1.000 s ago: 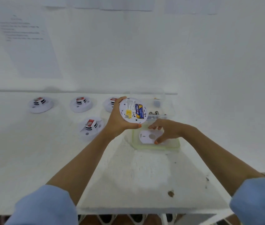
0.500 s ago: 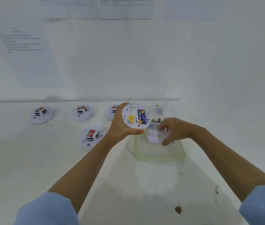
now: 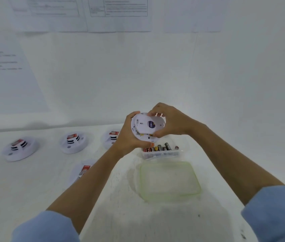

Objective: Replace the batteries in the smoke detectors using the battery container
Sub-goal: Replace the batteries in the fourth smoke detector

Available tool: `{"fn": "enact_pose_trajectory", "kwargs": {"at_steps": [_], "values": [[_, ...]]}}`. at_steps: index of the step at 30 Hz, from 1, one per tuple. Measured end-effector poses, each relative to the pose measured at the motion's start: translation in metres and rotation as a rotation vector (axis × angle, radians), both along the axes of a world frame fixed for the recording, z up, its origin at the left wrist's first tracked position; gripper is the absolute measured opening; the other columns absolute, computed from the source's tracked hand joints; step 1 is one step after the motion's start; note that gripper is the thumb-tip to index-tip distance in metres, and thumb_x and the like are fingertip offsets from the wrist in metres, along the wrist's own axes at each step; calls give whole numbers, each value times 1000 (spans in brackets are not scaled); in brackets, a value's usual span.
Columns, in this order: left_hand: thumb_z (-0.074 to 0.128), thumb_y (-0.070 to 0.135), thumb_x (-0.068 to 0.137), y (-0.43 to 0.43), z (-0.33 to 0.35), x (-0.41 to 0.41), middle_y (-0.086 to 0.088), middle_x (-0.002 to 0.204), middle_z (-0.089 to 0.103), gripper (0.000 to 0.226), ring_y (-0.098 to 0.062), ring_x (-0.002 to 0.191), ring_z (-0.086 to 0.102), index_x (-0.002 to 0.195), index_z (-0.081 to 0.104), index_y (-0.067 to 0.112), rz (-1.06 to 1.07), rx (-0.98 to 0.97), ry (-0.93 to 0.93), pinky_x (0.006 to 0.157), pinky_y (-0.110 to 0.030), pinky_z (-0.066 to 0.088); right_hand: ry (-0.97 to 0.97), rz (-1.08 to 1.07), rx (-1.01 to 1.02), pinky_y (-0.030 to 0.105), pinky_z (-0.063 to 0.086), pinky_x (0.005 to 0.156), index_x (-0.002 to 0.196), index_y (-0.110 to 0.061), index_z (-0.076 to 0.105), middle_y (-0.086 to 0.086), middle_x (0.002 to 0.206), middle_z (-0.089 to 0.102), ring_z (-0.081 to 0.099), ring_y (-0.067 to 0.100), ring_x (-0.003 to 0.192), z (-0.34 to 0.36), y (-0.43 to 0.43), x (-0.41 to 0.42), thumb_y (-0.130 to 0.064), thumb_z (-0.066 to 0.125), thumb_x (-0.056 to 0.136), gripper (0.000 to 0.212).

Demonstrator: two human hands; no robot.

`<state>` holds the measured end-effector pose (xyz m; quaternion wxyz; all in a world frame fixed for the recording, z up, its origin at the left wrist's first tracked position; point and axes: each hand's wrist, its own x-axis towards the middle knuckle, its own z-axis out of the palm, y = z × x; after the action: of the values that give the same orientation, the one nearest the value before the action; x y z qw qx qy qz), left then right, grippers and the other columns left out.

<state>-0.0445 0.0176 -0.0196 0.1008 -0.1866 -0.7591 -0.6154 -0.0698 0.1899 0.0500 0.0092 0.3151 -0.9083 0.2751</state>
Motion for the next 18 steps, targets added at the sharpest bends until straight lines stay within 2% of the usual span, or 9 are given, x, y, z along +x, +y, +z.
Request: {"fn": "enact_pose_trajectory", "kwargs": {"at_steps": [2,5,10,15,18], "values": [[82,29,39,0,-4,1,15,115,51,87,8,103,53,116,41,29,-10,15,11,82,-15,48,3,15,-4,18,40,83,120,-10,55,-3,105,46,47,12,97,-4,-3,1,-14,82,63,63],[82,29,38,-1,-9,-4,7,121,48,96,4,107,52,123,37,25,-27,11,20,84,-16,48,12,24,-19,22,40,86,121,-10,55,-2,104,45,46,13,100,-8,-2,3,-12,82,63,64],[82,28,38,4,-7,-10,9,118,48,93,9,103,52,119,37,28,-31,16,17,82,-13,47,24,46,12,10,35,77,123,-10,55,-2,102,43,42,11,97,-6,1,-4,-14,81,64,65],[83,27,39,7,-11,-16,6,122,48,103,2,107,53,128,34,15,-15,16,5,84,-17,49,29,63,22,8,32,74,125,-12,55,-4,101,41,39,9,95,-6,5,-13,-15,80,66,64],[84,23,39,7,-12,-18,6,122,47,105,2,107,53,130,33,14,-22,26,-20,81,-16,49,29,71,27,8,32,75,126,-14,54,-5,100,39,38,8,95,-6,4,-16,-16,80,67,64]]}}
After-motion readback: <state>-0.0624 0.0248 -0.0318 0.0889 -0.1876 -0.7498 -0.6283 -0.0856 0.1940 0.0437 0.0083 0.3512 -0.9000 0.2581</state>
